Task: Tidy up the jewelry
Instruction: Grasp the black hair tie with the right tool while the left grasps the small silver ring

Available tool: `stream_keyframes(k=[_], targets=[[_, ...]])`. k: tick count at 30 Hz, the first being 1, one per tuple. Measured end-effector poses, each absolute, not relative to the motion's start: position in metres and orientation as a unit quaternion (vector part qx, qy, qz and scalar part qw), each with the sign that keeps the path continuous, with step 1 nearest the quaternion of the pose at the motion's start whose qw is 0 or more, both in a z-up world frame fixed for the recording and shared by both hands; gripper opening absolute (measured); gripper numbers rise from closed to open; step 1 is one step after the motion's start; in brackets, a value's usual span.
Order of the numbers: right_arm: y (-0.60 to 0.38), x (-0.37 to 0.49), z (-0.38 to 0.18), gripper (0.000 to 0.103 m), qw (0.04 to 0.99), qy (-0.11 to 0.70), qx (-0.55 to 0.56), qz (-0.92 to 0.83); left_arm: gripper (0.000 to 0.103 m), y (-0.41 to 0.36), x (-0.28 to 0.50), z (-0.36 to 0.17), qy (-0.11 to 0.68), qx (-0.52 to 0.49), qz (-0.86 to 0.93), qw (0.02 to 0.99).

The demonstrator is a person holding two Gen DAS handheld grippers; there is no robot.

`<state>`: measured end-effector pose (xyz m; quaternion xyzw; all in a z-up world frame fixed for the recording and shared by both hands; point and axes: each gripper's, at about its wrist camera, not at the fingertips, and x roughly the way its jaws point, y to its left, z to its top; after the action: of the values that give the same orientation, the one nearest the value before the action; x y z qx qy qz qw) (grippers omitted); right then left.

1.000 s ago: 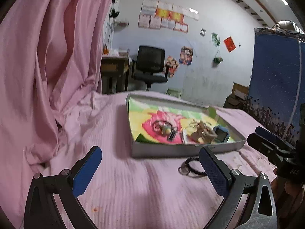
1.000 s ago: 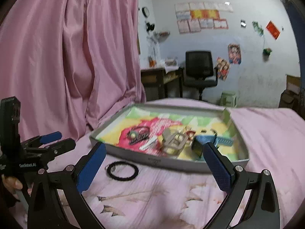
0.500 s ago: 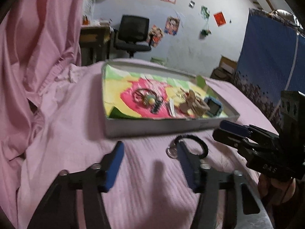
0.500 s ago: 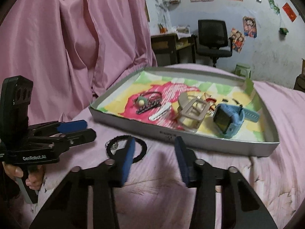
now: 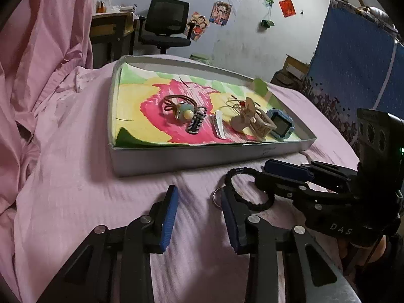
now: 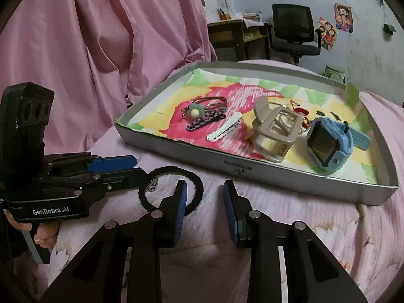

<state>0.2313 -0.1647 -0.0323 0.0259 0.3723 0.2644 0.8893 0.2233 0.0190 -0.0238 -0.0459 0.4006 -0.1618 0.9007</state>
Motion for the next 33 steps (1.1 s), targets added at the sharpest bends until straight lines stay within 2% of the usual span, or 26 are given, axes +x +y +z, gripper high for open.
stream_keyframes(k=[7, 11, 12, 18, 33], targets=[[-0.160, 0.240, -0.038, 0.022, 0.875, 0.398, 0.029, 0.273, 0.024, 0.014, 0.227, -0.027, 0.419, -0.030, -0.175, 0.890], [-0.160, 0.241, -0.041, 0.007, 0.872, 0.404, 0.031, 0.275, 0.015, 0.010, 0.226, -0.028, 0.422, -0.023, -0.190, 0.886], [-0.160, 0.240, -0.041, 0.006, 0.873, 0.402, 0.030, 0.274, 0.012, 0.010, 0.225, -0.029, 0.422, -0.021, -0.194, 0.885], [-0.163, 0.234, -0.038, 0.005, 0.882, 0.386, 0.034, 0.268, 0.007, 0.011, 0.224, -0.030, 0.423, -0.030, -0.204, 0.882], [-0.179, 0.224, -0.032, 0.005, 0.900, 0.354, 0.056, 0.248, 0.005, 0.014, 0.209, -0.027, 0.386, -0.034, -0.195, 0.901]])
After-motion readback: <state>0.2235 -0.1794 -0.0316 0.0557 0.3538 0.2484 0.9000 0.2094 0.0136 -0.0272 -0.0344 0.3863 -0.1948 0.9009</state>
